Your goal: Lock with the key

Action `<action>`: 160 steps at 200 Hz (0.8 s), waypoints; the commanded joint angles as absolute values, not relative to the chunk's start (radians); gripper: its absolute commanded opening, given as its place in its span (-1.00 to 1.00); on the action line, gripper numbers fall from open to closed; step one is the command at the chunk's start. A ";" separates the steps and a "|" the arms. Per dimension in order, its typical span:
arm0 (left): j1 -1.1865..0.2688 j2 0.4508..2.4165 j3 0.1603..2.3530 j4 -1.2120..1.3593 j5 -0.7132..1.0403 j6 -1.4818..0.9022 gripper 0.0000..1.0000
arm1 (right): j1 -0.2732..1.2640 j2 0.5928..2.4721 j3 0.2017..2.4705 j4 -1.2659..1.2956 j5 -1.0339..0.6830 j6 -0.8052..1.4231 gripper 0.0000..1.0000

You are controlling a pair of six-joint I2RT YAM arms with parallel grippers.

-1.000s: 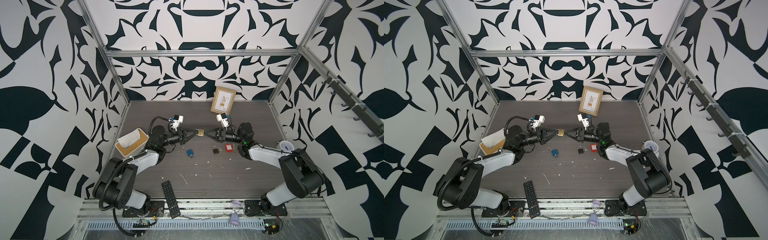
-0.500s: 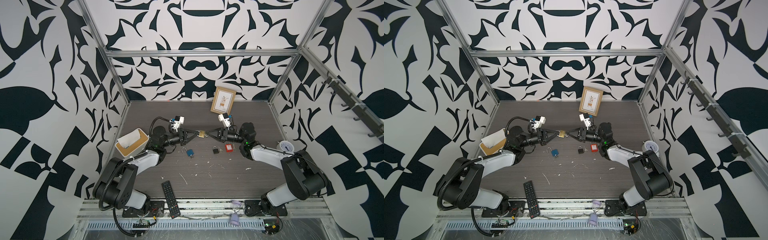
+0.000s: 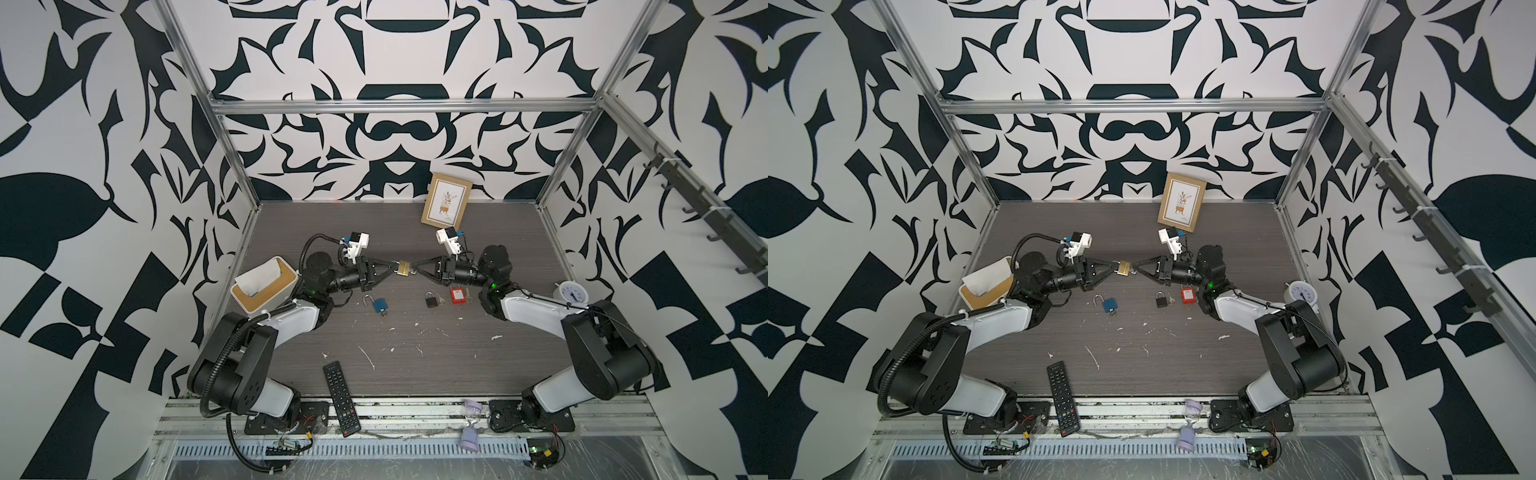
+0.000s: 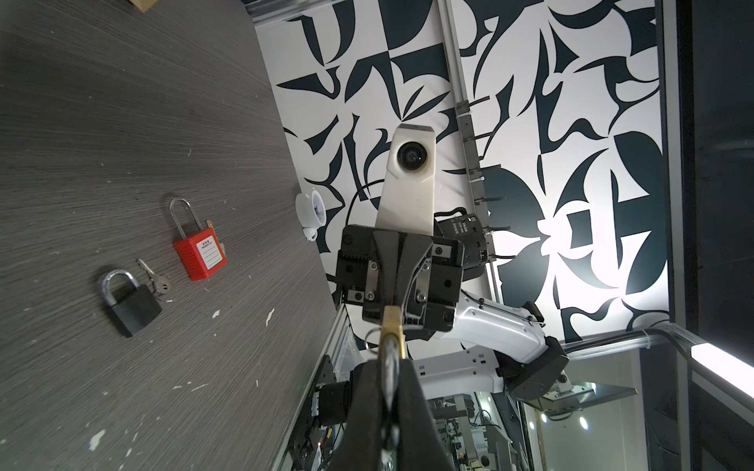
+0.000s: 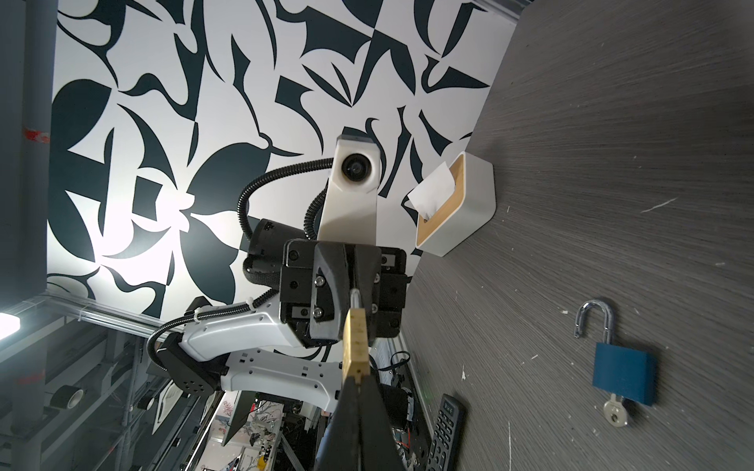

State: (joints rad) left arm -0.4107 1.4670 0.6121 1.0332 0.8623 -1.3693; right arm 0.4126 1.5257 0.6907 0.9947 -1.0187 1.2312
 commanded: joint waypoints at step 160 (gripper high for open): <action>-0.373 1.466 0.615 1.070 0.883 -1.361 -1.00 | 0.434 1.473 0.685 0.915 -1.030 1.152 -1.00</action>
